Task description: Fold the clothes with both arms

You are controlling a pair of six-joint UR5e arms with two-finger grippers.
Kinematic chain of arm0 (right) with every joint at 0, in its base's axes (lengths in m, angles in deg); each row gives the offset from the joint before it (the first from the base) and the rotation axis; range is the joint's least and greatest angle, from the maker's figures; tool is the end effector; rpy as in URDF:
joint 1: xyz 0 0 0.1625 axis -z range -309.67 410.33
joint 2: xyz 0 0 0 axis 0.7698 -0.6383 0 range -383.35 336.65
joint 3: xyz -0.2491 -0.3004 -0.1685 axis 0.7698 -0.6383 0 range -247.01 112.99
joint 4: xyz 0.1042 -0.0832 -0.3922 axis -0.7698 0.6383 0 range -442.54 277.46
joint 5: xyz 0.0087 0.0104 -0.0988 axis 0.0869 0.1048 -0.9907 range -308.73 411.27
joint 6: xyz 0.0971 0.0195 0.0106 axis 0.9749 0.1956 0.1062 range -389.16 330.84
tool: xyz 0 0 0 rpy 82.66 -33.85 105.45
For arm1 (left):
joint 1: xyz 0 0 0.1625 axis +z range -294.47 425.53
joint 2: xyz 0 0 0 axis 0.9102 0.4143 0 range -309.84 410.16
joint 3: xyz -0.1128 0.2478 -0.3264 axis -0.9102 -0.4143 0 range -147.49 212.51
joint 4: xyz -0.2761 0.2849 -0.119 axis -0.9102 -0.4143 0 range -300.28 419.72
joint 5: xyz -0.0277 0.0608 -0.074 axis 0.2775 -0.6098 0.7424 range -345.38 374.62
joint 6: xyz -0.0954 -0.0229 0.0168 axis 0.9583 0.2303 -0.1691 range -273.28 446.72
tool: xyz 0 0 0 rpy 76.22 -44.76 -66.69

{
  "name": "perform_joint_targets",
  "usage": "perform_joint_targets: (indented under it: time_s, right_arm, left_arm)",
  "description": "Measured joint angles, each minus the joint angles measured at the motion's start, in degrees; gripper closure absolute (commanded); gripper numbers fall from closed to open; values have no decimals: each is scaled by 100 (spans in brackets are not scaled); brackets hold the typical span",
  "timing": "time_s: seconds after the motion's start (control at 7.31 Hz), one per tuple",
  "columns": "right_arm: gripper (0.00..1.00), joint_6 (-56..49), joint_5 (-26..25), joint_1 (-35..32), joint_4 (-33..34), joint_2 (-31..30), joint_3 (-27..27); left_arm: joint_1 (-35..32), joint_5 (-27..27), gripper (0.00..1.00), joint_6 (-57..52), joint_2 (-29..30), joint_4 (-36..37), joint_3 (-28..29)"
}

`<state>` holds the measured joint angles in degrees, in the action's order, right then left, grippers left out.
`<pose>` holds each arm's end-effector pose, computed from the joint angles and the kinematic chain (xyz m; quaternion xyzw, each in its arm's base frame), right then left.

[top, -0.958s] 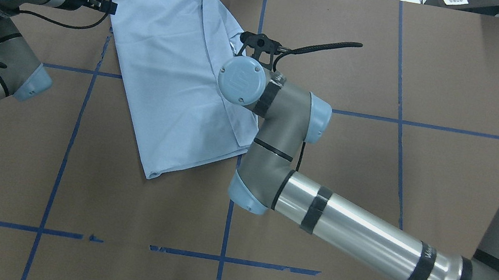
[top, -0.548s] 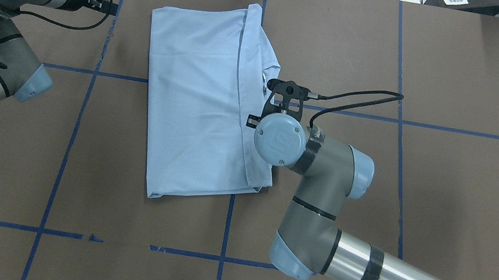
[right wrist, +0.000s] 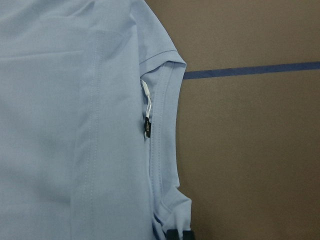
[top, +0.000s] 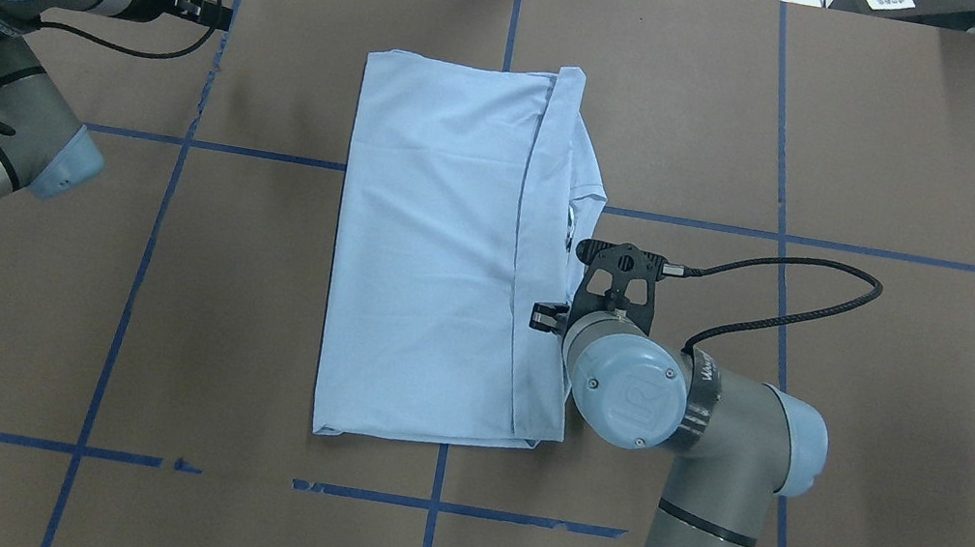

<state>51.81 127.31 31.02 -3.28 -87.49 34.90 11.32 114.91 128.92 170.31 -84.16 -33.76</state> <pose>-0.5462 -0.3582 0.2941 0.2073 -0.3683 0.1308 0.8968 0.3377 -0.6659 0.4482 0.3399 0.3750 -0.0031 0.8624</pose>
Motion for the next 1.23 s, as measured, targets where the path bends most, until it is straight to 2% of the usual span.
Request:
perform_joint_targets:
  time_s: [0.41, 0.82, 1.1, 1.23]
  right_arm:
    - [0, 126, -144, 90, 1, -124, 167]
    - [0, -549, 490, 174, 6, -135, 450]
    - [2, -1148, 445, 642, 274, -159, 565]
    - [26, -1364, 313, 835, 466, -148, 594]
  left_arm:
    - [6, 0, 0, 48, 0, 0, -23]
    - [6, 0, 0, 74, 5, 2, -29]
    - [22, 0, 0, 77, 7, 2, -37]
    - [34, 0, 0, 80, 6, 1, -37]
